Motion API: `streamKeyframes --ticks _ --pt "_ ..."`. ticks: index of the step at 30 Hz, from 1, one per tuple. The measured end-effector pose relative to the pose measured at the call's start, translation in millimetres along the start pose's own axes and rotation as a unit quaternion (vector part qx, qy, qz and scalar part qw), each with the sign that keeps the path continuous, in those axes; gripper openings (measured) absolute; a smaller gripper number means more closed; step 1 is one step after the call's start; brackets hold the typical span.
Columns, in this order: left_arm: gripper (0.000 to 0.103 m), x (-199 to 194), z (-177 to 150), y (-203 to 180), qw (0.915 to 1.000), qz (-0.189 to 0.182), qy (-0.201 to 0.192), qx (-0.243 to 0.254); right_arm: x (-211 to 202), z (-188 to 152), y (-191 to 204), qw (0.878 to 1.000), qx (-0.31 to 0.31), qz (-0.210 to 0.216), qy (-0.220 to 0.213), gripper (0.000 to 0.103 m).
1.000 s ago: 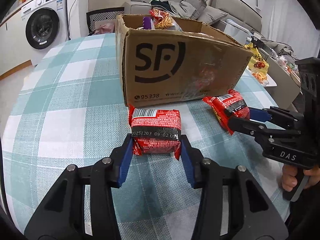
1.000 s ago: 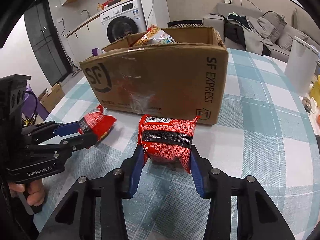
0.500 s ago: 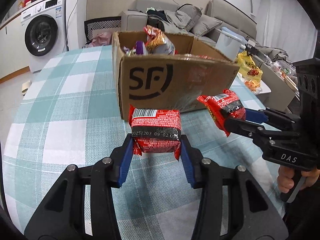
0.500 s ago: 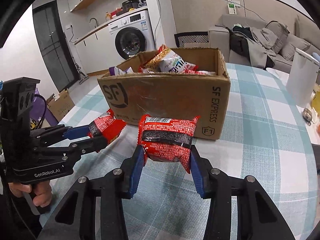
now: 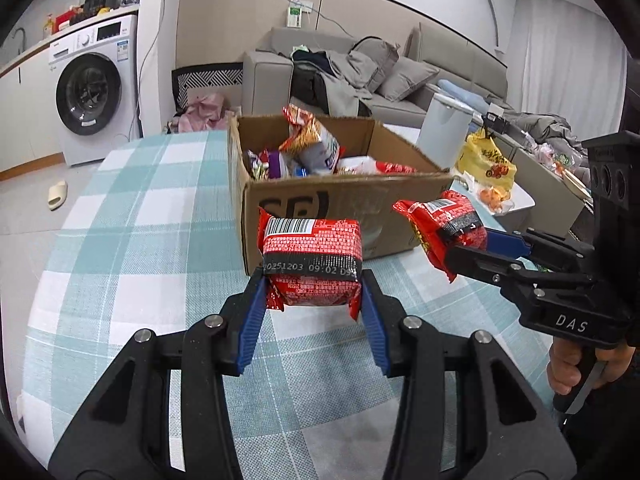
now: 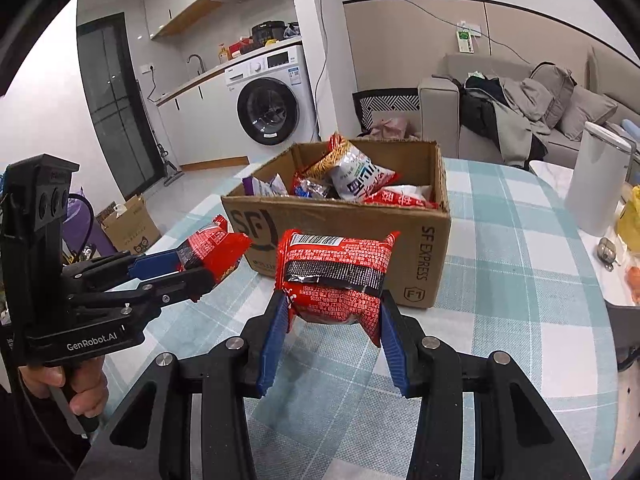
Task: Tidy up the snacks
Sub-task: 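Lift both red bars and carry them over the cardboard box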
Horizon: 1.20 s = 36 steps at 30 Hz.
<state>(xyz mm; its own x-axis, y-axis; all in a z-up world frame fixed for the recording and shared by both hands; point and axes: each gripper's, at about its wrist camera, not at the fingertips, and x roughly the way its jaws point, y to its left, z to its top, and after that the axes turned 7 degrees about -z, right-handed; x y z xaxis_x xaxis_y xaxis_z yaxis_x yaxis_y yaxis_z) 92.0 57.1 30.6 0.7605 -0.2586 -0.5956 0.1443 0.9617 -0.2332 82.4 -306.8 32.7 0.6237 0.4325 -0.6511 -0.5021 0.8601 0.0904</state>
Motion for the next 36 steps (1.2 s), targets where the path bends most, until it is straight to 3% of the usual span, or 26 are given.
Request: streamKeyframes --ticks 16,36 --pt "0.042 -41.8 29.3 -22.9 0.9984 0.011 -0.049 0.025 -31.5 18.1 -10.0 0.999 0.025 -0.007 -0.035 0.045" --pt "0.042 -43.6 81.6 -36.1 0.996 0.017 -0.078 0.042 -44.7 61.1 -17.9 0.997 0.033 -0.019 -0.068 0.045"
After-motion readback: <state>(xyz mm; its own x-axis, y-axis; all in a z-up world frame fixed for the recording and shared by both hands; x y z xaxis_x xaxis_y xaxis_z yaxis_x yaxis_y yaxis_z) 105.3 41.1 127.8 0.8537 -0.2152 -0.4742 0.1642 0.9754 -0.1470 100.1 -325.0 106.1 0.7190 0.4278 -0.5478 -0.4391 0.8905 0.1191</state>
